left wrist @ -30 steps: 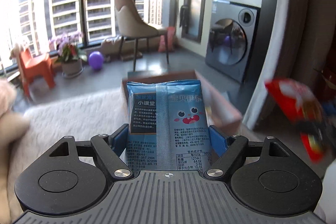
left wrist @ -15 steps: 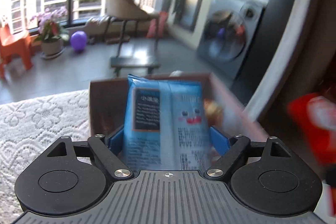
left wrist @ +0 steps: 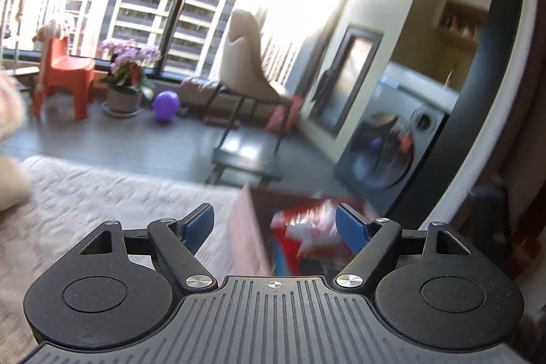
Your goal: Organize snacks
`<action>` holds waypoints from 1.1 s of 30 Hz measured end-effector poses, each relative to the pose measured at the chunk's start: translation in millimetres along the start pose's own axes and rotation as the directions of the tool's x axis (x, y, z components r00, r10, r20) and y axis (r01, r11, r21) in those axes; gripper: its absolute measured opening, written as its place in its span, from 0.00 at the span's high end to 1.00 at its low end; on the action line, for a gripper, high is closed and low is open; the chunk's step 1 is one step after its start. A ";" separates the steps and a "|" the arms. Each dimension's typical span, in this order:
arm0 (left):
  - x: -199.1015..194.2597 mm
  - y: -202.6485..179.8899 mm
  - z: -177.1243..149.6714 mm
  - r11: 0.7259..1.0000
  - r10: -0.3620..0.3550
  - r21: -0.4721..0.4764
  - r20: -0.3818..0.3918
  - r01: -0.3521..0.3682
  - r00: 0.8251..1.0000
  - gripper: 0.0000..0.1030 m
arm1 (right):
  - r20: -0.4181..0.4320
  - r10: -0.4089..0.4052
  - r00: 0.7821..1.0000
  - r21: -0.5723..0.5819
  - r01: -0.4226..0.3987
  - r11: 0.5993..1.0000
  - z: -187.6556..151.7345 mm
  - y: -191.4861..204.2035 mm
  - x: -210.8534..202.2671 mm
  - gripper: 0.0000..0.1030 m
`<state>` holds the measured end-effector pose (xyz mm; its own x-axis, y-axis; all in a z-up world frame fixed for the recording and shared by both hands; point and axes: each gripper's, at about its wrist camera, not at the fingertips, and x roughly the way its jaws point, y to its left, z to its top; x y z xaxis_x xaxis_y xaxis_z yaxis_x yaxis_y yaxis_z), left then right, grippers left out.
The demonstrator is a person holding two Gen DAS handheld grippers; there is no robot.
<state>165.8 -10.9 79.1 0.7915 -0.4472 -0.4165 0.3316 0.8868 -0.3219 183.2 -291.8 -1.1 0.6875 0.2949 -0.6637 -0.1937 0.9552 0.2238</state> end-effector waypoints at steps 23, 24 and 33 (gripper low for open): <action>-89.8 -16.4 -112.7 0.956 0.221 0.248 -0.251 -0.158 0.942 0.19 | 0.187 -0.189 0.964 -0.167 0.221 0.961 -99.6 56.4 -108.5 0.30; -90.9 -17.0 -122.0 0.956 0.228 0.240 -0.254 -0.167 0.940 0.19 | 0.160 -0.191 0.969 -0.161 0.216 0.963 -113.5 55.3 -107.1 0.30; -76.2 -44.4 -158.0 0.933 0.314 0.236 -0.172 -0.270 0.934 0.11 | 0.061 -0.234 0.970 -0.049 0.237 0.970 -170.1 34.1 -98.6 0.18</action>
<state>9.6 -34.6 -9.2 0.7549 -0.1593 -0.6362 0.2165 0.9762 0.0125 -10.2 -284.0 -49.5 0.7552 0.0614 -0.6526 -0.0594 0.9979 0.0251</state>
